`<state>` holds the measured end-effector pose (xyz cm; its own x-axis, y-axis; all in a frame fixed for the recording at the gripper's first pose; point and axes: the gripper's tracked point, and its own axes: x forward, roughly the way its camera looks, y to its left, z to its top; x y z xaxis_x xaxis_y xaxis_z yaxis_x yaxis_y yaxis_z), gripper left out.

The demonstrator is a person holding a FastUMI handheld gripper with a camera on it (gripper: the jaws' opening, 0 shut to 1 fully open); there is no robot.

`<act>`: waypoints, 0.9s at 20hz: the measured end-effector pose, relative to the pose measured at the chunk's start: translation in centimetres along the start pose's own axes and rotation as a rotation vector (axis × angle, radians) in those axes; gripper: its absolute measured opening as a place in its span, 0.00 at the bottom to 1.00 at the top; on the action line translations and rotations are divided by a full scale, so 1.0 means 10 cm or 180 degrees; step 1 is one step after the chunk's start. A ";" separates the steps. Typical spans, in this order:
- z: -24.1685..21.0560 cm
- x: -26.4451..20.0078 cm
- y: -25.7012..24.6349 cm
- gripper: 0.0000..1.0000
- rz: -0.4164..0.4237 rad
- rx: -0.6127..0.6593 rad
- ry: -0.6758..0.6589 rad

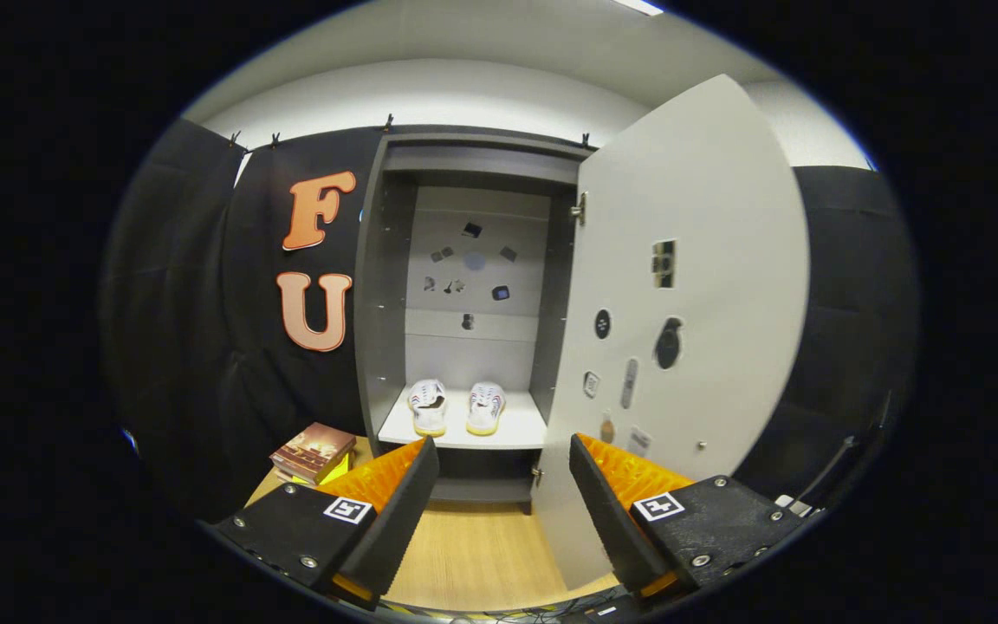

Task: Open the shoe cabinet door, grab the shoes and put them into the shoe cabinet, then close the shoe cabinet door.

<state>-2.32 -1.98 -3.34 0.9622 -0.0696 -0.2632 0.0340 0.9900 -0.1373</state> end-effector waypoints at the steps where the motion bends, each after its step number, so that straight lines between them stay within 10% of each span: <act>1: 0.03 -0.09 -0.17 0.94 -0.0082 -0.0001 -0.0017; 18: 0.34 0.30 -2.31 0.94 -0.0656 0.0372 -0.0146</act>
<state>0.76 -24.59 2.31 0.9429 -0.2687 -0.1971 0.2595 0.9631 -0.0714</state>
